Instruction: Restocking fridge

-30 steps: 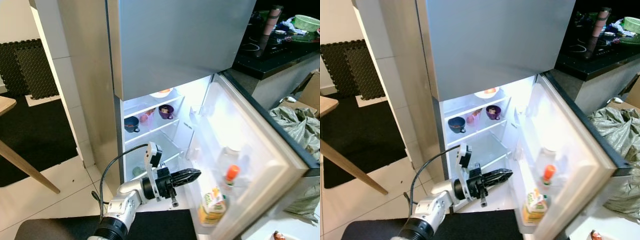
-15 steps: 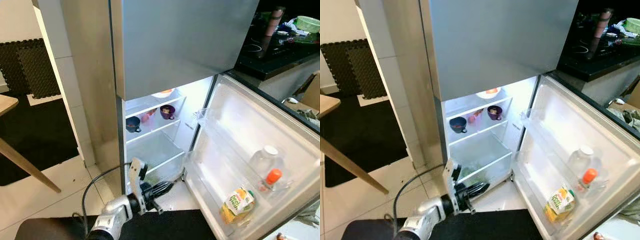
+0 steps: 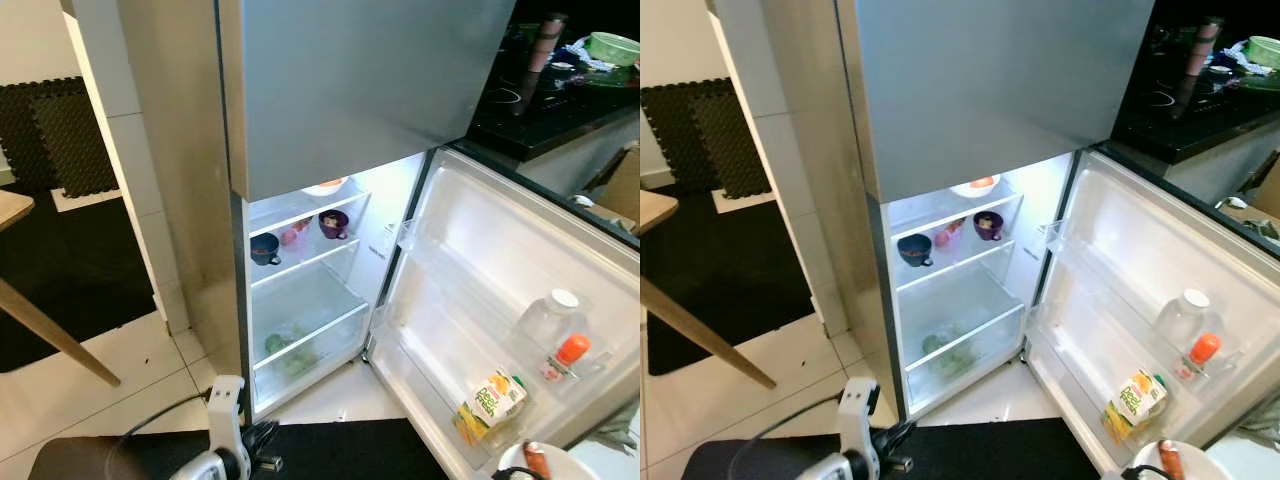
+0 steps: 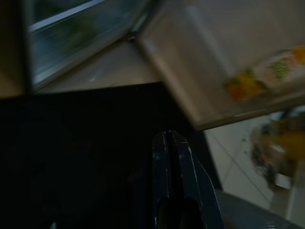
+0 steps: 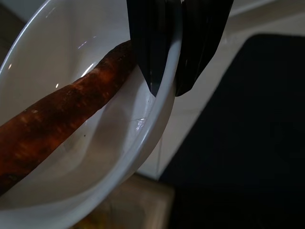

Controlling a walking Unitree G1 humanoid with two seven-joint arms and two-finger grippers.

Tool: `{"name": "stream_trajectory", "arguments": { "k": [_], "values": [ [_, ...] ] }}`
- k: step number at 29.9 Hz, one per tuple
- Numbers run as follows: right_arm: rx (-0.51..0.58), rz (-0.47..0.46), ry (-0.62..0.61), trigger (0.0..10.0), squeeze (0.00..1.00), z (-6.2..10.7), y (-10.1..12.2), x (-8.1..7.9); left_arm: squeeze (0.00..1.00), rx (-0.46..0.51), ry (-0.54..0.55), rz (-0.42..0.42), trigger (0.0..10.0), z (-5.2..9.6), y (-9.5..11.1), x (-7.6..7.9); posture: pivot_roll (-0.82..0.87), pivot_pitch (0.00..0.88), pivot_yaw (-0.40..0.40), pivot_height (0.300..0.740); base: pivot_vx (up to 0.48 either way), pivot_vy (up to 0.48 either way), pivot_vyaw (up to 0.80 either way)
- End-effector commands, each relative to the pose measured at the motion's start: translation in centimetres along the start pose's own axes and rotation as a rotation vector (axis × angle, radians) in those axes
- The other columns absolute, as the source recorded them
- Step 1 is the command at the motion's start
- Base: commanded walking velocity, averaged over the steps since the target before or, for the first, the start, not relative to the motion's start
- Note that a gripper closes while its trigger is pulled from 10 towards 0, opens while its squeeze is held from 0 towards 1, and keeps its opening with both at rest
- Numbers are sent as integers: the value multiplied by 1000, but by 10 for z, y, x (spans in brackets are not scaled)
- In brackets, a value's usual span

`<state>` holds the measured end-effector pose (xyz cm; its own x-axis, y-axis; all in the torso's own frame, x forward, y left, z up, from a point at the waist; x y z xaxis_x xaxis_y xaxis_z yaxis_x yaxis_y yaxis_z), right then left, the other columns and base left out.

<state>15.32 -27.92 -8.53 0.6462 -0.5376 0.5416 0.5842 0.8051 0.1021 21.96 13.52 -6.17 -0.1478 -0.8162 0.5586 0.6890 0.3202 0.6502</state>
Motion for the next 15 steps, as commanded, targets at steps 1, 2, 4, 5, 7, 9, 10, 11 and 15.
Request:
{"name": "stream_trajectory", "arguments": {
  "k": [1, 2, 4, 5, 7, 9, 10, 11, 15],
  "values": [
    [52, 32, -1, 10000, 0, -1, 11, 3, 0, -11, 64, -13, 10000, 7, -6, -10, -137, 4, -71, 740, 0, 0, 0],
    [52, 32, -1, 10000, 0, -1, 11, 3, 0, -11, 64, -13, 10000, 7, -6, -10, -137, 4, -71, 740, 0, 0, 0],
    [105, 53, 7, 10000, 0, -2, 24, 5, 0, -20, 110, -7, 10000, 11, -12, -16, -135, 5, -72, 740, 0, 0, 0],
    [105, 53, 7, 10000, 0, -2, 24, 5, 0, -20, 110, -7, 10000, 11, -12, -16, -135, 5, -72, 740, 0, 0, 0],
    [137, 61, 13, 10000, 0, -2, 31, 6, 0, -23, 135, -2, 10000, 13, -14, -18, -135, 5, -72, 740, 0, 0, 0],
    [215, 90, 26, 10000, 0, -3, 51, 9, 0, -26, 176, 6, 10000, 16, -19, -22, -136, 4, -71, 740, 0, 0, 0],
    [215, 90, 26, 10000, 0, -3, 51, 9, 0, -26, 176, 6, 10000, 16, -19, -22, -136, 4, -71, 740, 0, 0, 0],
    [253, 100, 45, 10000, 0, -2, 61, 9, 0, -16, 179, 9, 10000, 15, -18, -22, -134, 3, -70, 740, 0, 0, 0],
    [323, 125, 81, 10000, 0, -1, 80, 9, 0, 39, 146, -16, 10000, 7, -7, -13, -124, 3, -69, 740, 0, 0, 391]
  ]
}}
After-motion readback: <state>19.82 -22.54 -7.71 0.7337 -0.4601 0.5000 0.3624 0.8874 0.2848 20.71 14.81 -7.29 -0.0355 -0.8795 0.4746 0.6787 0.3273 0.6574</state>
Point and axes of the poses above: a point about 5 cm out from each wrist's last joint towards the gripper, its own z axis pointing back from the gripper into the wrist, its own y axis along the axis of the wrist's last joint, x = y × z, the point moved 1 cm from there along -z, pointing out of the wrist towards the gripper, and after that the axes turned 8 degrees about z, right-handed, at the moved point
